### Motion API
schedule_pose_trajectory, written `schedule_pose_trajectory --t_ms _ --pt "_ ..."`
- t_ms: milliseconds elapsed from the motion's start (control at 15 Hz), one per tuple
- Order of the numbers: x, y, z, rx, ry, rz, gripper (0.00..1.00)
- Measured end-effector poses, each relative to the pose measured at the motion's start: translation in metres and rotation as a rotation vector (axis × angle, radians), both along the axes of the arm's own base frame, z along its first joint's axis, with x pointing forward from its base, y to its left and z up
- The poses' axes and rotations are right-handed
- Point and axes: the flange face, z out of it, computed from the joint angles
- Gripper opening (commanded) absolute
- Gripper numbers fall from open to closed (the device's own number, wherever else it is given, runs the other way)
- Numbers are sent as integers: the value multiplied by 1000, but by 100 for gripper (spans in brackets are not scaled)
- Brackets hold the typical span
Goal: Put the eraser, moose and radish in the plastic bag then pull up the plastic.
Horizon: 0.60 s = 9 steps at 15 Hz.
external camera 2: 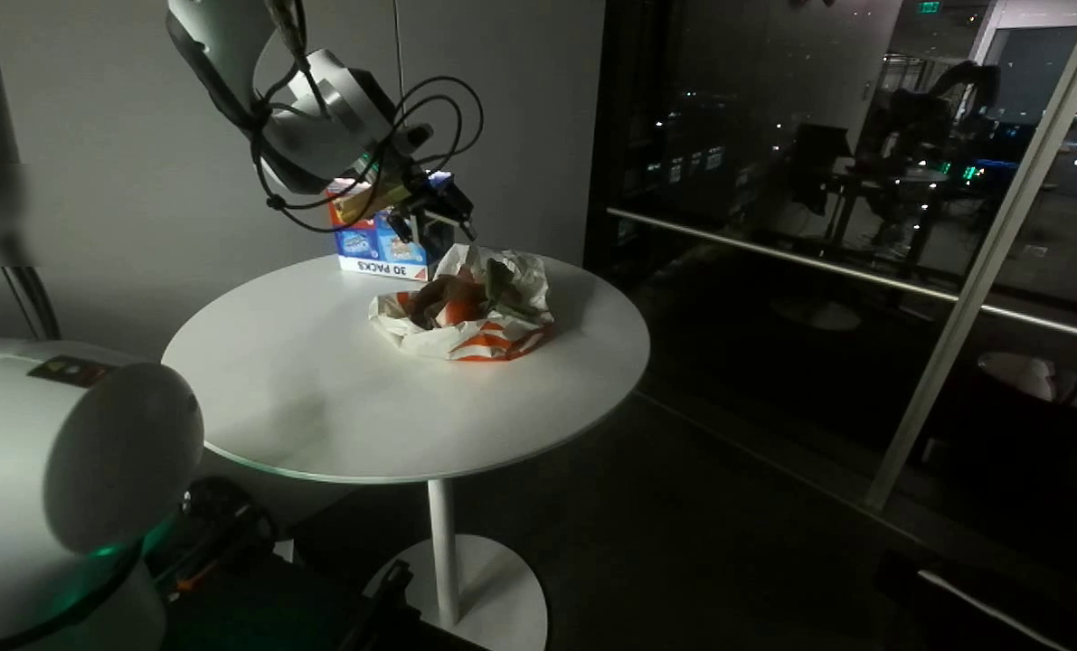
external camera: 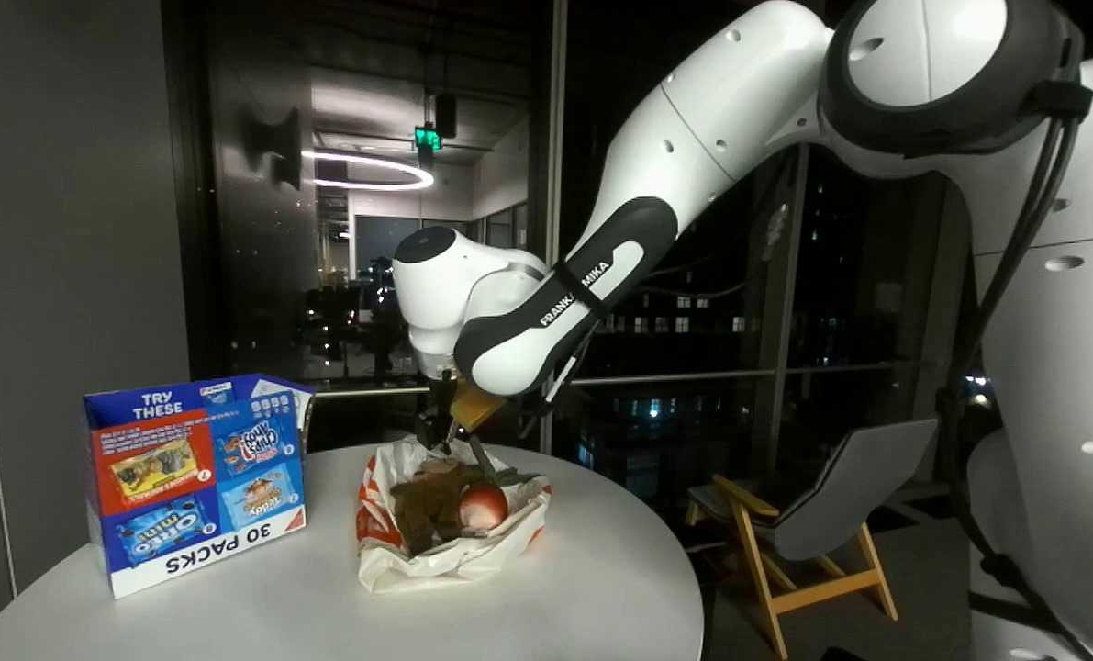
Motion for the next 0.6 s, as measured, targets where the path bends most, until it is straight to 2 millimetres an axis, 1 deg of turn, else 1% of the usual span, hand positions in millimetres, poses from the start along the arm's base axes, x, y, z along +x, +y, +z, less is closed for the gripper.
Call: schedule_pose_trajectory --t_ms 267,467,600 --pt "-8 -6 -2 62 74 12 100" --pt "-11 -2 -7 141 114 86 100" --pt "-13 1 -16 174 103 154 100"
